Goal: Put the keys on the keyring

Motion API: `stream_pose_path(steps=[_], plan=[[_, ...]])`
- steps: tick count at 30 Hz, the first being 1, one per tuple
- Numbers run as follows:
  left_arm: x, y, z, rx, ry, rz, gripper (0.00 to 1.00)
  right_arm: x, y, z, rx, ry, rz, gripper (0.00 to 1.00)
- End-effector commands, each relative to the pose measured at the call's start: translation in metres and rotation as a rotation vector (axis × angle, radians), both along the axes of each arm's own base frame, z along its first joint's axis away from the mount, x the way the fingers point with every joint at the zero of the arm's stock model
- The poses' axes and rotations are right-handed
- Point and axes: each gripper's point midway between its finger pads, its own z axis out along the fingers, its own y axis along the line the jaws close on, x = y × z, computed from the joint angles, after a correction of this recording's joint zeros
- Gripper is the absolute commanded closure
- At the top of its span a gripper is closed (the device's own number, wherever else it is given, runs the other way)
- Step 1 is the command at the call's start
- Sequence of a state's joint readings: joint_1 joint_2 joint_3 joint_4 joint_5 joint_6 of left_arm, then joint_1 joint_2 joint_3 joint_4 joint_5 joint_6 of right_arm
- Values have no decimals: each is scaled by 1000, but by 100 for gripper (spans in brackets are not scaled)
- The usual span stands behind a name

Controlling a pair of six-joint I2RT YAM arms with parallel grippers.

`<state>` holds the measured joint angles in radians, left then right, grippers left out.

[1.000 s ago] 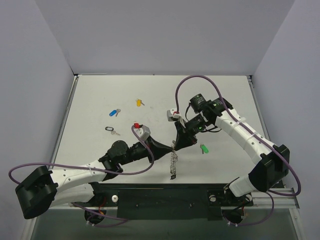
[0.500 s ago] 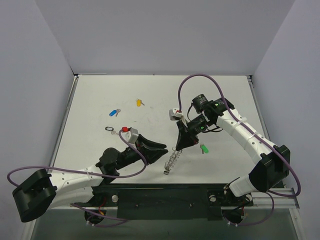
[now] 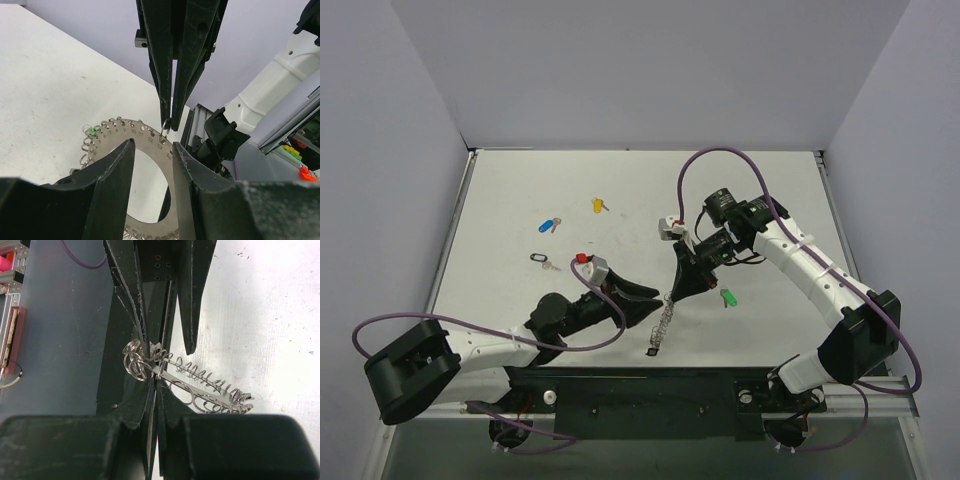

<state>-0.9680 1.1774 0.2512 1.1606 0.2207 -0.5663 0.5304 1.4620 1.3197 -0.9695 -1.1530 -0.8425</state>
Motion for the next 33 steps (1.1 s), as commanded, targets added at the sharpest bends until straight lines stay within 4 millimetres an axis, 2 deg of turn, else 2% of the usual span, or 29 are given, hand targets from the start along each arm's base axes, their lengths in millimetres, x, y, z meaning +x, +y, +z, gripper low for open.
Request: stream_pose_path(steps=[1,18,23,28,33], plan=[[-3,-7,45,-113,-105,-25,54,-14,1,19,76,11,27,100],[-10,-19,46,-115,-110,-98,60,-16,2,22,89,20,28,100],[-12,-22,45,-119,-108,-123,66,-16,2,23,93,18,29,100],[-16,-26,45,-122,-106,-154,76,-17,2,24,93,21,29,100],[-13,-23,42,-118,-93,-135,77,-17,1,25,96,15,27,100]])
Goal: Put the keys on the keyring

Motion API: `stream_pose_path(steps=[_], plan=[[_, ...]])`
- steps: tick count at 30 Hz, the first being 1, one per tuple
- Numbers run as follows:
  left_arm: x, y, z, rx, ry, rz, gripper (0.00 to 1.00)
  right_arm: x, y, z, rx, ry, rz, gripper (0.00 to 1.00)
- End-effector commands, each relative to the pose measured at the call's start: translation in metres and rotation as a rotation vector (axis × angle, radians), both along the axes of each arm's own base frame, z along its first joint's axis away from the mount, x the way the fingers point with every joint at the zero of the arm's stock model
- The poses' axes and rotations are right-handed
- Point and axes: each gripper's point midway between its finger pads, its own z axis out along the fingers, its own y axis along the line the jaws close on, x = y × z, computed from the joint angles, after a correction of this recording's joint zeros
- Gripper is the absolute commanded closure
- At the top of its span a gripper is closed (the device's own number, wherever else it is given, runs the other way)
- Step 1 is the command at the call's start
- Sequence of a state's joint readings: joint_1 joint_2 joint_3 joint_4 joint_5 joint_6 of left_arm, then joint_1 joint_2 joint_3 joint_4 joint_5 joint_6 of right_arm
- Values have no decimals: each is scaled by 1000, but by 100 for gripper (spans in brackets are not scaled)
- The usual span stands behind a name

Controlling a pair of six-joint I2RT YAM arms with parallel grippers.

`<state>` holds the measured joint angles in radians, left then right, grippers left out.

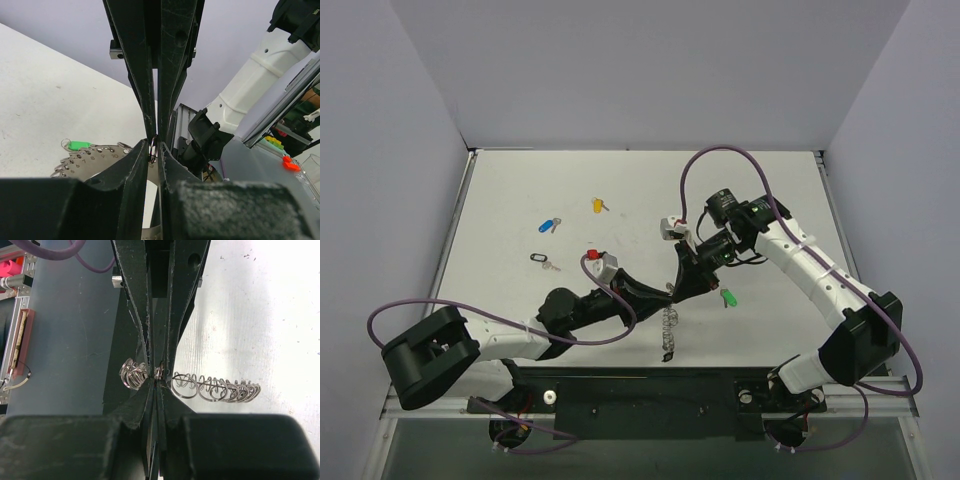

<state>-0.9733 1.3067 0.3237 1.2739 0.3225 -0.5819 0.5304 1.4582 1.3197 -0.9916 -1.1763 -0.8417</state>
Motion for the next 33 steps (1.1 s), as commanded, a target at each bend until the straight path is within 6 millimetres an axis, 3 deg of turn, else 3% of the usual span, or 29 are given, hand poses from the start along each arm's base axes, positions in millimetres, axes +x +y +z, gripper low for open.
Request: stream_pose_path(steps=[1,33], plan=[[-5,0,28,-81,-49,-23,77,-10,1,22,89,-17,21,100],[-4,4,17,-38,-27,-18,76,-9,0,24,94,-21,15,100]])
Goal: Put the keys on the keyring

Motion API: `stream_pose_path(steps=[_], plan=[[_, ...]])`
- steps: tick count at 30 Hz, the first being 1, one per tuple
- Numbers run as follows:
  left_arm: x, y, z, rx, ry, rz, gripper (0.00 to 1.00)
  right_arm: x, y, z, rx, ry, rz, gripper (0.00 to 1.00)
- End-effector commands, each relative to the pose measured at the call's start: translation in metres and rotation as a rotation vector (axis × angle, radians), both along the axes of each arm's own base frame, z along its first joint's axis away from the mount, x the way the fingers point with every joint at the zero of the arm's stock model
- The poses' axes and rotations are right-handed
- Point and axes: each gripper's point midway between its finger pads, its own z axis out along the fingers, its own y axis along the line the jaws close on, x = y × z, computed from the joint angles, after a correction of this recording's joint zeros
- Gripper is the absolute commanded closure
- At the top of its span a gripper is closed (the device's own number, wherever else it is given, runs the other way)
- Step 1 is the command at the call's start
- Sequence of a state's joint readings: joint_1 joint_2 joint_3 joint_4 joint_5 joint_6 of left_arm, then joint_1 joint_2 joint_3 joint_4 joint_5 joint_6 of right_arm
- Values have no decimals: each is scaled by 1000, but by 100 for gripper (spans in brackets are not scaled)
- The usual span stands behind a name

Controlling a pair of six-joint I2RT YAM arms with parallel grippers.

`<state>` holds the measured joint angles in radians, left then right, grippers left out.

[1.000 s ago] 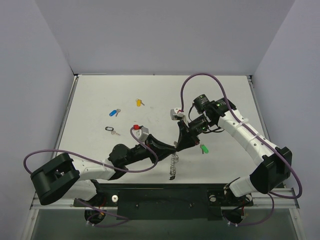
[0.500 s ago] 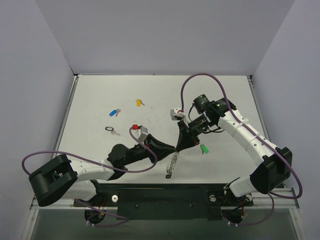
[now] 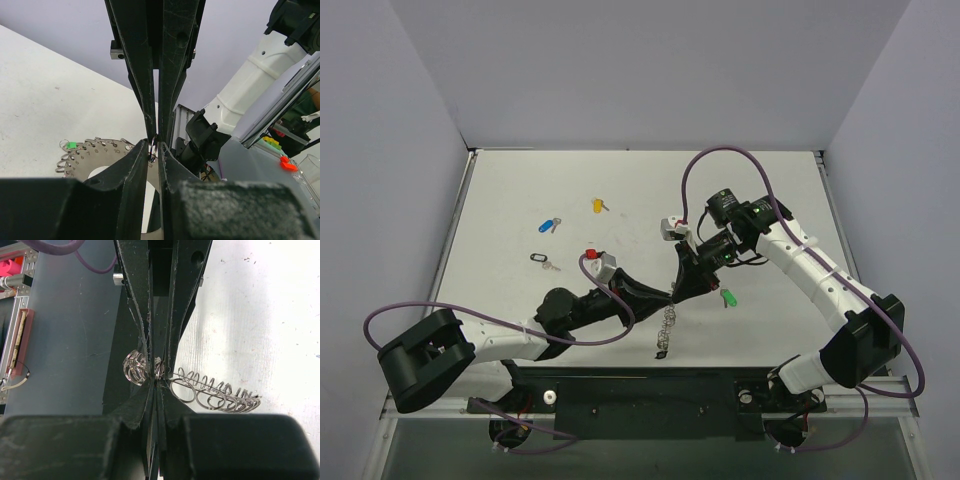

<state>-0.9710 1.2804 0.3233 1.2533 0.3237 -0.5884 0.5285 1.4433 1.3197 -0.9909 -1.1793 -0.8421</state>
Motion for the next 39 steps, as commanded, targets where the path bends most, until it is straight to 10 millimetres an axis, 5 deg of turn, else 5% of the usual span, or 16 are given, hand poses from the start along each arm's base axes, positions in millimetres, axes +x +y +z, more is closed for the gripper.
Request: stream_pose_path(steps=[1,39], plan=[[-3,1,12,-32,-27,-18,76,-8,1,20,83,-7,16,100],[-5,-1,9,-20,-35,-35,80,-9,1,20,87,-2,14,100]])
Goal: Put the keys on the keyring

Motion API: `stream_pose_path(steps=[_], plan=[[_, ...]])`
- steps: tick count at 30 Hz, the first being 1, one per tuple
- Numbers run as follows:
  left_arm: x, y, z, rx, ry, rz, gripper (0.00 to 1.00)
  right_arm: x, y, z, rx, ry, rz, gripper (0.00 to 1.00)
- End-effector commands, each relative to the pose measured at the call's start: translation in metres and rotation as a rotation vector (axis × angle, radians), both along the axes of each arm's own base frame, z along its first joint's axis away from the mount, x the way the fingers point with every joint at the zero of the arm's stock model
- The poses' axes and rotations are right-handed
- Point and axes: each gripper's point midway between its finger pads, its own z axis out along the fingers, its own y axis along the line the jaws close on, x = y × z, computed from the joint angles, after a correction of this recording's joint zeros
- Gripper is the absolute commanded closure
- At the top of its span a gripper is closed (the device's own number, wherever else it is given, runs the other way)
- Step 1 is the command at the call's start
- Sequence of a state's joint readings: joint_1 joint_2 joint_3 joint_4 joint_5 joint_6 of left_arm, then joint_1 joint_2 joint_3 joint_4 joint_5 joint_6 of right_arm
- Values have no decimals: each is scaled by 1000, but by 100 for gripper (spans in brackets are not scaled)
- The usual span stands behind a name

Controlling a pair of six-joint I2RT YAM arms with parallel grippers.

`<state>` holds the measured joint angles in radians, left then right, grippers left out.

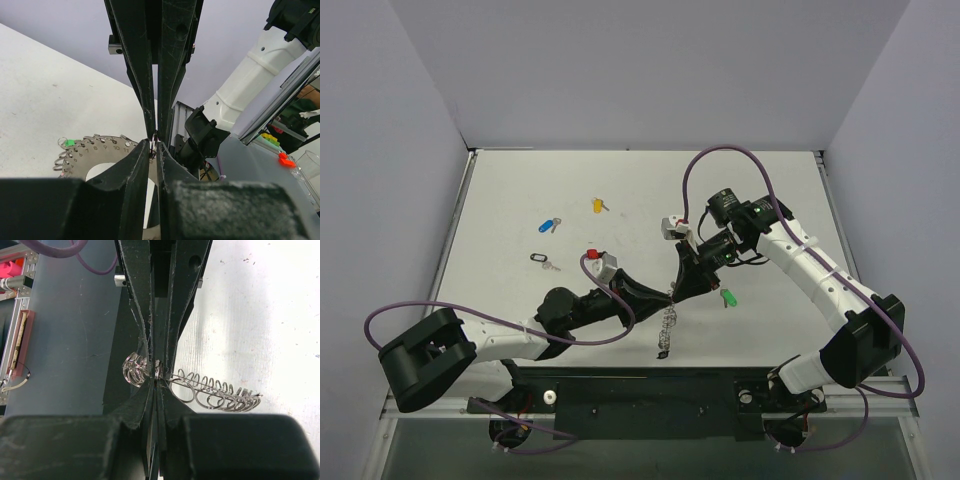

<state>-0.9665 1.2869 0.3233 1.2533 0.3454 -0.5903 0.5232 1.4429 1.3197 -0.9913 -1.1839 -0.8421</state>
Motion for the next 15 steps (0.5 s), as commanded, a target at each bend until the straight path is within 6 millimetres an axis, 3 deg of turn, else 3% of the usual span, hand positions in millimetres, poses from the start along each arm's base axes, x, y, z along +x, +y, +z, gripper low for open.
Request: stream_pose_path(steps=[1,2,9,10,11,12,13,14,15], plan=[[-3,0,12,-28,-36,-20,95,-9,1,19,83,-4,18,100],[-4,-1,12,-27,-39,-25,100,-9,1,19,82,-3,18,100],[-4,2,18,-5,-96,-13,100,-5,-3,12,35,-27,3,100],[-2,1,4,61,-58,-6,100,-5,-4,13,31,-33,0,99],[-1,2,15,60,-87,2,100,-5,-5,12,23,-41,-2,95],[1,2,2,128,-55,8,100,-5,-6,14,21,-53,-5,81],[1,2,9,134,-66,12,100,-5,-8,15,14,-71,-7,75],[3,4,-1,185,-39,17,100,-4,-9,17,9,-91,-11,64],[2,5,8,181,-57,17,100,-3,-12,17,-1,-114,-11,59]])
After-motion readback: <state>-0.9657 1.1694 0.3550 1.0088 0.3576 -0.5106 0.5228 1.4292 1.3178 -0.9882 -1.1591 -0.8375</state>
